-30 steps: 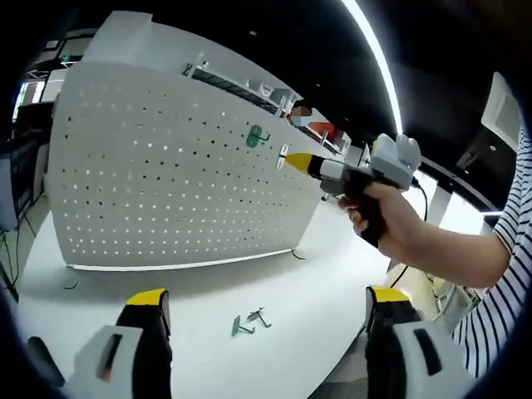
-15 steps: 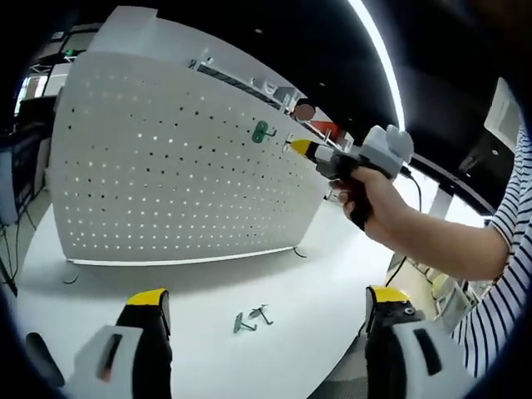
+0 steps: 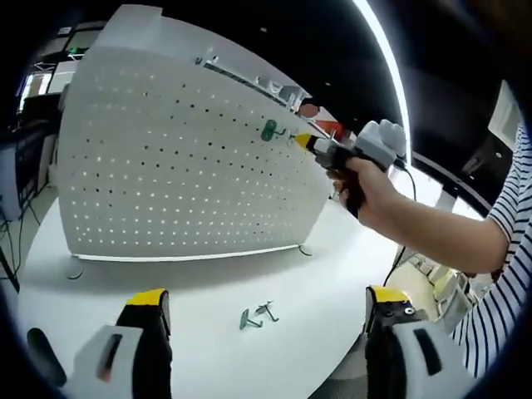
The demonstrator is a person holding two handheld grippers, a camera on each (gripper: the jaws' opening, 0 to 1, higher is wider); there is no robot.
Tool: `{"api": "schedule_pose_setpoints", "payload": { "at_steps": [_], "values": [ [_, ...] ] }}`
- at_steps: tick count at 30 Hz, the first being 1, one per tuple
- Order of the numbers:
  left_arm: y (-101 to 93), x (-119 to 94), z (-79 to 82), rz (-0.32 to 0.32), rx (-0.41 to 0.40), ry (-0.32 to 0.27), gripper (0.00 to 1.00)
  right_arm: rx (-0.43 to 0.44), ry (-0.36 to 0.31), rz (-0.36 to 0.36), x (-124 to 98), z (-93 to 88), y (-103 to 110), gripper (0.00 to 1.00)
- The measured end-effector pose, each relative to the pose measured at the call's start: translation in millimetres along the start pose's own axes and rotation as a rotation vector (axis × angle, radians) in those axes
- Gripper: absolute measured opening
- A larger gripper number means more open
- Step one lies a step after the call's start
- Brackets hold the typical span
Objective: Insert the hook assembly into the mounting plate slot until the hook locks in place.
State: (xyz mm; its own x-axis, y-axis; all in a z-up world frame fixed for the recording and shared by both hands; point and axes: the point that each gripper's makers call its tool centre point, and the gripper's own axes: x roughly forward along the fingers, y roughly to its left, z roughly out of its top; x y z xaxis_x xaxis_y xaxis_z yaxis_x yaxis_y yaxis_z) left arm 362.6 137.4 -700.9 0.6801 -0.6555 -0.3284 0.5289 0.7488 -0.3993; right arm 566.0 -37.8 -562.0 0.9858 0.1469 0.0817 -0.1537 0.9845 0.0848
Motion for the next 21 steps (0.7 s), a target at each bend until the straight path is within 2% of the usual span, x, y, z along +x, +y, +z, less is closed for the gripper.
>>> {"api": "schedule_pose_setpoints", "payload": {
  "at_steps": [13,21],
  "values": [
    [6.0,1.6,-2.0,0.013,-0.018,0.004,1.00,0.016,0.000,-0.035,8.7,-3.8,-9.3,0.00],
    [8.1,2.6,-3.5,0.016,-0.024,0.009,1.00,0.013,-0.010,-0.038,10.8,-1.5,-7.8,0.00]
  ]
}}
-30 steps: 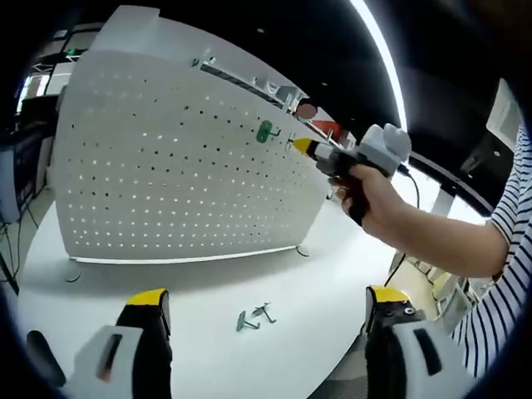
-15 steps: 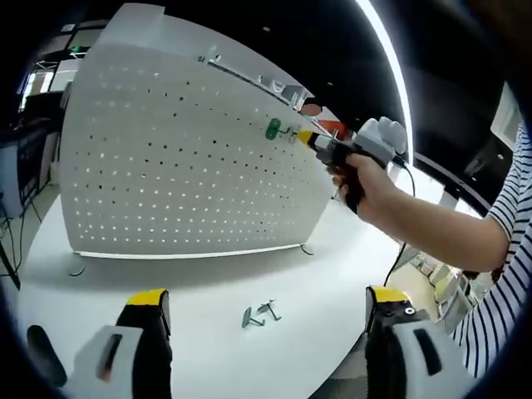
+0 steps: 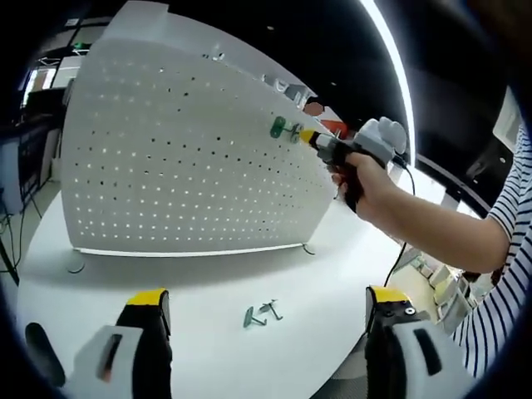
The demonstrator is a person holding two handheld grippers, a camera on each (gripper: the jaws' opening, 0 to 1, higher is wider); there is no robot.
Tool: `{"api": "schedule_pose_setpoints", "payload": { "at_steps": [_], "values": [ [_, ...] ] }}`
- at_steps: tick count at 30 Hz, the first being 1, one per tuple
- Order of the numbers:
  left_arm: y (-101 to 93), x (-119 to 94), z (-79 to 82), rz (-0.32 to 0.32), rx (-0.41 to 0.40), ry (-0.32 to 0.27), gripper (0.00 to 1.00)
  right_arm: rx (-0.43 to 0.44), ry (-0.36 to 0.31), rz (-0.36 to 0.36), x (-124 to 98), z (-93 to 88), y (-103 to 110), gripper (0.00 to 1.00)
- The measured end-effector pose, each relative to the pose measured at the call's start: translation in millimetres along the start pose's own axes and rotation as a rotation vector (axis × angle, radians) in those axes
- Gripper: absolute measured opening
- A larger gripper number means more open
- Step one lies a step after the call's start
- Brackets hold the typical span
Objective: Insert the hook assembly into the mounting plate slot until the hook locks in place.
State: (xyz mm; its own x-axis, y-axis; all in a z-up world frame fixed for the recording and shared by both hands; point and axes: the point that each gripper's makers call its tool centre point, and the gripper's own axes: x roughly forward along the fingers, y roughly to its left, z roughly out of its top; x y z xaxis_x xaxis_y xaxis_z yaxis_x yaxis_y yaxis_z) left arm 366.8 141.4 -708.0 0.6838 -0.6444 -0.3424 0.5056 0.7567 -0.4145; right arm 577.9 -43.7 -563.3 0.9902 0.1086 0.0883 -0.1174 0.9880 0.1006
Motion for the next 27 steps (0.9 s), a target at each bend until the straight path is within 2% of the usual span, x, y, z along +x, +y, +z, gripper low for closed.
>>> {"api": "schedule_pose_setpoints", "payload": {
  "at_steps": [21,24,27],
  "values": [
    [4.7,-1.3,-3.8,0.015,-0.002,0.008,1.00,0.011,0.020,-0.012,5.3,-6.4,-0.9,0.00],
    [4.6,-2.2,-4.4,0.016,-0.002,0.007,1.00,-0.027,0.033,-0.014,6.5,-6.8,-0.4,0.00],
    [4.2,-4.0,-5.7,0.020,-0.003,0.005,1.00,-0.013,0.039,-0.017,7.3,-5.8,-1.3,0.01]
  ]
}}
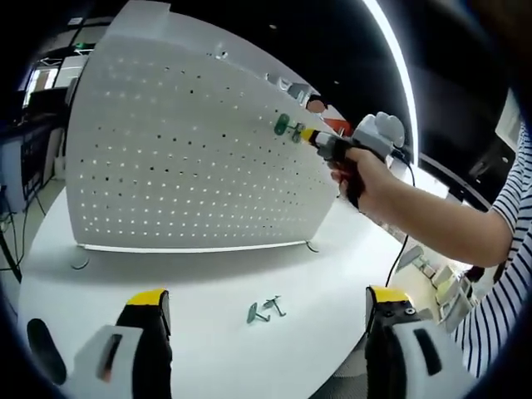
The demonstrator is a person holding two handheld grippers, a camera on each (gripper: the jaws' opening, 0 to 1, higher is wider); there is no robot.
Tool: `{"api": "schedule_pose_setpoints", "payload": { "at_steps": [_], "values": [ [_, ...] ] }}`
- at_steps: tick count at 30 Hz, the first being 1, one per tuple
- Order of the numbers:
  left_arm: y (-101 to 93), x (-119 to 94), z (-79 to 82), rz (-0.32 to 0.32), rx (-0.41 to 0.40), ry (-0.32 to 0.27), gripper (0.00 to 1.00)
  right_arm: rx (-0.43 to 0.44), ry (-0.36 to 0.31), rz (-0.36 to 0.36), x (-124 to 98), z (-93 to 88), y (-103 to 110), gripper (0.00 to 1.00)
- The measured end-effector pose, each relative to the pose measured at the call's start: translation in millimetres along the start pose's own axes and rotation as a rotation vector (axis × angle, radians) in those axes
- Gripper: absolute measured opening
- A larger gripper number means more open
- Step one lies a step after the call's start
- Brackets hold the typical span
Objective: Insert the hook assembly into the mounting plate slot until the hook locks in place.
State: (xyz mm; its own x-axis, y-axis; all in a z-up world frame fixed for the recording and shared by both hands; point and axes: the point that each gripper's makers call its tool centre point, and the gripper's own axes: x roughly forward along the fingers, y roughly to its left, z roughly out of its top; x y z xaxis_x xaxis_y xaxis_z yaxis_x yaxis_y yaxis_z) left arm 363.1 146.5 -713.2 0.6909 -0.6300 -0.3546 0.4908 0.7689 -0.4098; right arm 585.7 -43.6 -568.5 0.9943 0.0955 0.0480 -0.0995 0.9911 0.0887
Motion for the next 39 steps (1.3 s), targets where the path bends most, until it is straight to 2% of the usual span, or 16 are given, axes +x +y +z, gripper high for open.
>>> {"api": "schedule_pose_setpoints", "payload": {
  "at_steps": [3,6,12,18,21,28,33,39],
  "values": [
    [0.0,-1.8,-0.6,0.003,-0.002,-0.002,1.00,0.005,0.001,0.001,0.6,4.2,0.7,0.01],
    [-0.6,-3.9,-0.9,0.004,0.000,-0.003,1.00,-0.003,-0.002,0.000,1.4,9.6,0.9,0.08],
    [-1.1,-6.6,1.8,0.006,0.007,-0.008,1.00,0.014,-0.030,0.016,-5.2,23.8,-0.4,0.12],
    [-5.0,-7.1,-0.8,0.002,0.011,0.000,1.00,0.021,-0.064,0.001,-21.4,37.7,-17.8,0.20],
    [-8.5,-8.1,-2.9,-0.003,0.016,0.003,1.00,0.024,-0.051,-0.005,-29.4,37.2,-28.1,0.21],
    [-7.5,-12.3,-6.8,0.005,0.022,0.012,1.00,-0.062,-0.014,-0.008,-53.1,28.2,-50.0,0.22],
    [-3.9,-16.1,-13.5,0.018,0.031,0.029,1.00,-0.110,0.045,0.004,-74.2,7.7,-62.1,0.22],
    [-1.0,-18.3,-21.5,0.029,0.027,0.049,1.00,-0.181,0.105,0.040,-95.9,-14.1,-65.6,0.23]
  ]
}}
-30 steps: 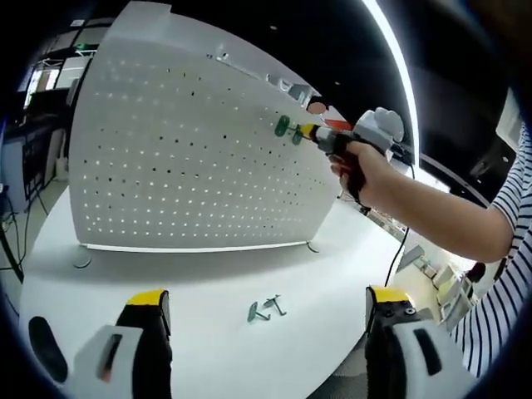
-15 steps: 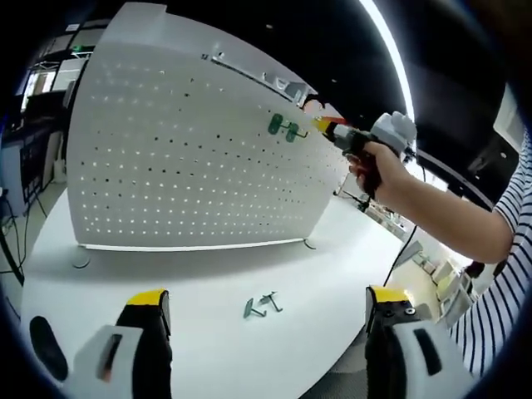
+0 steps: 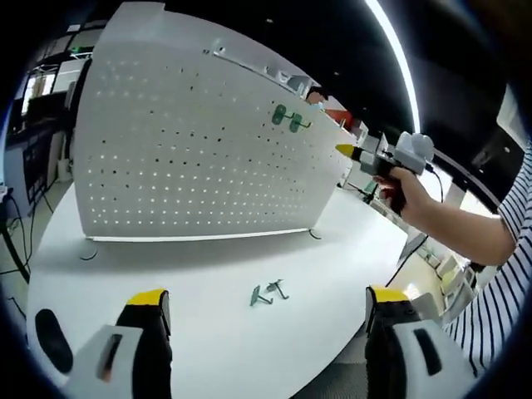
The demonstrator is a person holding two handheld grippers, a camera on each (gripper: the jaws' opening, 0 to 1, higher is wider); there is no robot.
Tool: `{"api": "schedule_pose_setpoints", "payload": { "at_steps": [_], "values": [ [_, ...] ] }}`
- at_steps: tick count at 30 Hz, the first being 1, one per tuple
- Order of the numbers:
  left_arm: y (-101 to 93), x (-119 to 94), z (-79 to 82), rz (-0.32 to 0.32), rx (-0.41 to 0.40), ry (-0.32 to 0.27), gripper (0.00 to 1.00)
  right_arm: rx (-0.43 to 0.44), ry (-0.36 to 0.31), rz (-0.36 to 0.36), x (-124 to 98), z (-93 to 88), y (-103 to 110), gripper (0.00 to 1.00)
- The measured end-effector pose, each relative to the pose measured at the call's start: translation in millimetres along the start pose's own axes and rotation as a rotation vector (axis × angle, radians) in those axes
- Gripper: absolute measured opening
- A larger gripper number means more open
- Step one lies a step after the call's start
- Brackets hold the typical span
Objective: Insert the hook assembly into the mounting plate slot until the hook locks in place.
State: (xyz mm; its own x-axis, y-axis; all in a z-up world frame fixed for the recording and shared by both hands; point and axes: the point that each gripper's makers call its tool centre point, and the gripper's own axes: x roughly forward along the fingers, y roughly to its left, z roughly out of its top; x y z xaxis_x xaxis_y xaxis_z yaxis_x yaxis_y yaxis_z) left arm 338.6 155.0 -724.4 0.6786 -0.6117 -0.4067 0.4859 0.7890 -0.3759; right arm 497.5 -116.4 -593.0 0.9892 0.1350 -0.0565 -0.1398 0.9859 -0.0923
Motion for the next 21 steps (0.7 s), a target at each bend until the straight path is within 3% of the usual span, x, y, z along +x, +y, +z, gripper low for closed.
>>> {"api": "schedule_pose_setpoints", "payload": {
  "at_steps": [4,8,10,21],
  "values": [
    [1.3,0.0,-4.7,0.009,-0.001,0.016,1.00,-0.013,0.041,0.033,-12.5,-21.1,4.2,0.24],
    [1.3,0.2,-8.2,0.009,-0.005,0.033,1.00,-0.068,0.148,0.105,-26.7,-61.9,18.9,0.25],
    [1.1,-0.5,-8.6,0.010,-0.005,0.035,1.00,-0.060,0.170,0.127,-32.7,-75.1,22.3,0.25],
    [2.9,-3.7,-24.1,0.025,-0.007,0.084,1.00,-0.063,0.267,0.199,-78.8,-113.2,38.1,0.28]
  ]
}}
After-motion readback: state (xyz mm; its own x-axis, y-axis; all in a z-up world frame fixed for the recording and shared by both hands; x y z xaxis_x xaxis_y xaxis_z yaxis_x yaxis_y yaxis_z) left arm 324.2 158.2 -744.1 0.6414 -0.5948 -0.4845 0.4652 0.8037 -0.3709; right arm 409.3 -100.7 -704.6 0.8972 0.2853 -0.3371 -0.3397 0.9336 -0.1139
